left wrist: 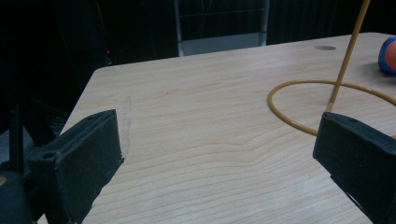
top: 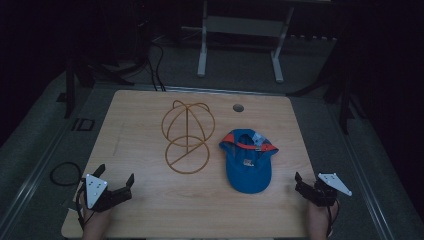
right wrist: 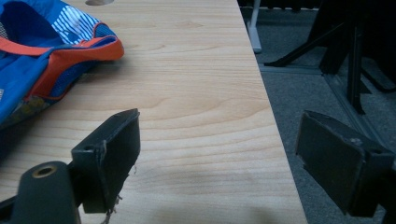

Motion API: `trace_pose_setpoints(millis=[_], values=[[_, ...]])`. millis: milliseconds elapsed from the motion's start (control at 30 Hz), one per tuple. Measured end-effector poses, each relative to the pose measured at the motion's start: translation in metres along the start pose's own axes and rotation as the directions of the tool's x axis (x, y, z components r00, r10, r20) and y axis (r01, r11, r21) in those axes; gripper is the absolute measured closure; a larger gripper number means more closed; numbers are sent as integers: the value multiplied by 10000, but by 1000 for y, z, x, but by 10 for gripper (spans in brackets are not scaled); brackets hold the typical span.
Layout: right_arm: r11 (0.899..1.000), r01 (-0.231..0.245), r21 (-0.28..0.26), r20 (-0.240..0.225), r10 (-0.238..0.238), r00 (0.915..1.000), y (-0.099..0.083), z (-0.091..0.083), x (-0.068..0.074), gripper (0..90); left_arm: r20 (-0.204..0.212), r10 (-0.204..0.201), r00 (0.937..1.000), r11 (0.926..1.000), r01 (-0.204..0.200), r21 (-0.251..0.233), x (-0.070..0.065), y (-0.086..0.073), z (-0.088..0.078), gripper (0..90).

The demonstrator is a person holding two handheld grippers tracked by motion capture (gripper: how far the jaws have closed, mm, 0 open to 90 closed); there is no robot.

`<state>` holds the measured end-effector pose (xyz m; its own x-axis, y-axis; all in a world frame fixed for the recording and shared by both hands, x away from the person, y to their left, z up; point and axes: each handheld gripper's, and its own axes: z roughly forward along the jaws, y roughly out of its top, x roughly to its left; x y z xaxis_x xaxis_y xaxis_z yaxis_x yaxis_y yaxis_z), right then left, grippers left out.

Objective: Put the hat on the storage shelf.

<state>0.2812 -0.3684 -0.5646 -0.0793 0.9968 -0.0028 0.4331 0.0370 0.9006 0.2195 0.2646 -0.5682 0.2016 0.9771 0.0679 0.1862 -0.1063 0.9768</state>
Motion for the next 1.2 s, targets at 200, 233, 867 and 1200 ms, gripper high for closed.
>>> trace_pose_setpoints(millis=[200, 233, 867, 1200], values=[[9996, -174, 215, -279, 180, 9994, 0, 1, -1, 143, 43, -39, 10000, 10000, 39, -9, 0, 1, -1, 14], [9995, -179, 255, -343, 188, 9992, 0, 1, -1, 143, 69, -60, 10000, 10000, 60, -29, 0, 1, -1, 14], [9966, 148, 809, -1506, -24, 9886, 39, 11, 5, 140, 696, -449, 9966, 9985, 469, -275, -4, 3, 0, 14], [9963, 221, 831, -2337, -21, 9723, 72, 24, 21, 130, 1403, -565, 9885, 9983, 540, 215, -13, 3, 5, 15]])
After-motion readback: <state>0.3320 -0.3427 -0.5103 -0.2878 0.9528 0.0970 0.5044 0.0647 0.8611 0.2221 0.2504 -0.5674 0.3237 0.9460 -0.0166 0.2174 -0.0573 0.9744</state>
